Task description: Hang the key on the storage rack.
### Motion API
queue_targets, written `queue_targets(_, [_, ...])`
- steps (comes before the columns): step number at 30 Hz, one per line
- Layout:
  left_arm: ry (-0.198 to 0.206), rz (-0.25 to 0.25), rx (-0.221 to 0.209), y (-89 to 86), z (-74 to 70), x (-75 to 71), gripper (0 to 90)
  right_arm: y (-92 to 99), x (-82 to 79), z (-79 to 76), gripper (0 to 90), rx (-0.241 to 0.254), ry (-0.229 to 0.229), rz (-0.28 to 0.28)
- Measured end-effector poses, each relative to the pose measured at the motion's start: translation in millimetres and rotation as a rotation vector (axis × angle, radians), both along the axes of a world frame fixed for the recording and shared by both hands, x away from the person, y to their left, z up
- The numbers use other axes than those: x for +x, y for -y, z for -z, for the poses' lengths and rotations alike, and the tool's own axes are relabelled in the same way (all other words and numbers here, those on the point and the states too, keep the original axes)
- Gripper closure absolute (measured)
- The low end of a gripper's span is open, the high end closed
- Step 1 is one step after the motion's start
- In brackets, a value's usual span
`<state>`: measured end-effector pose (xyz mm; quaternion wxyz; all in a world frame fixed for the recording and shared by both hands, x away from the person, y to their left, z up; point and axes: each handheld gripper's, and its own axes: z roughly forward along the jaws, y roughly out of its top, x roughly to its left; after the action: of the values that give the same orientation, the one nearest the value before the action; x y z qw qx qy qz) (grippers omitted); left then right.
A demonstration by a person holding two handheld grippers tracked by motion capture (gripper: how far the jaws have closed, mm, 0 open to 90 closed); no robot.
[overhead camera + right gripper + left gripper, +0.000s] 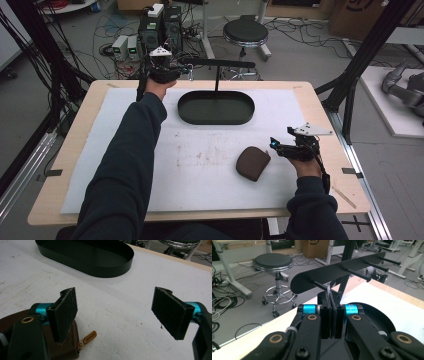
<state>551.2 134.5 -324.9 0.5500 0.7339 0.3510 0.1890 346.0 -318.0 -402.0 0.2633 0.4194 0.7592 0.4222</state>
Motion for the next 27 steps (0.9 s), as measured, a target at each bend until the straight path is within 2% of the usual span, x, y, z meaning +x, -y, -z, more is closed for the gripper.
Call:
queue_targets(5, [0.004,-0.027,0.017,2.7,1.5,0.2,87.2,0.3,0.2,0.1,21.1,-0.004,-0.002,0.001])
queue_targets(7, [-0.012,-0.062,0.077,4.4,4.6,0.5,85.7,0.3,0.4,0.3,21.1,-0.003,-0.002,0.0])
queue_targets(8, [-0.028,-0.08,0.081,3.3,6.7,0.4,78.0,0.0,0.4,0.3,21.1,-0.003,-0.002,0.002])
queue_targets(11, [-0.028,-0.086,0.05,-2.6,13.3,-7.6,74.5,-0.7,0.5,0.4,21.1,-0.005,0.0,-0.003])
queue_targets(13, [-0.026,-0.084,0.042,-5.2,15.1,-12.1,68.1,-0.8,1.4,0.7,21.1,-0.005,0.0,-0.005])
queue_targets(14, [-0.014,-0.086,0.021,-10.5,17.9,-23.1,63.6,-1.1,1.9,0.9,21.1,-0.005,-0.002,-0.004])
queue_targets(16, [-0.017,-0.085,-0.009,-16.7,20.7,-34.3,54.8,-1.9,3.1,1.6,21.1,-0.009,0.001,-0.007])
queue_targets(17, [-0.017,-0.085,-0.009,-16.7,20.7,-34.3,48.4,-1.9,3.1,1.6,21.1,-0.009,0.001,-0.007])
queue_targets(18, [-0.02,-0.079,-0.03,-21.3,23.4,-45.6,39.9,-3.0,3.0,1.6,21.1,-0.011,0.001,-0.007])
queue_targets(19, [-0.02,-0.079,-0.03,-21.3,23.4,-45.6,32.6,-3.0,3.0,1.6,21.1,-0.011,0.001,-0.007])
queue_targets(20, [-0.01,-0.081,-0.031,-26.4,26.0,-57.3,27.1,-3.7,3.3,1.5,21.0,-0.01,0.003,-0.007])
queue_targets(22, [0.01,-0.075,-0.019,-31.3,28.3,-69.0,18.4,-4.4,3.6,1.9,21.0,-0.012,-0.002,-0.006])
queue_targets(26, [0.031,-0.061,-0.027,-38.4,30.4,-86.0,18.4,-6.0,2.1,1.1,21.0,-0.018,0.002,-0.005])
queue_targets(27, [0.047,-0.055,-0.016,-40.9,31.2,-98.1,18.4,-6.6,1.4,0.6,21.0,-0.018,0.003,-0.007])
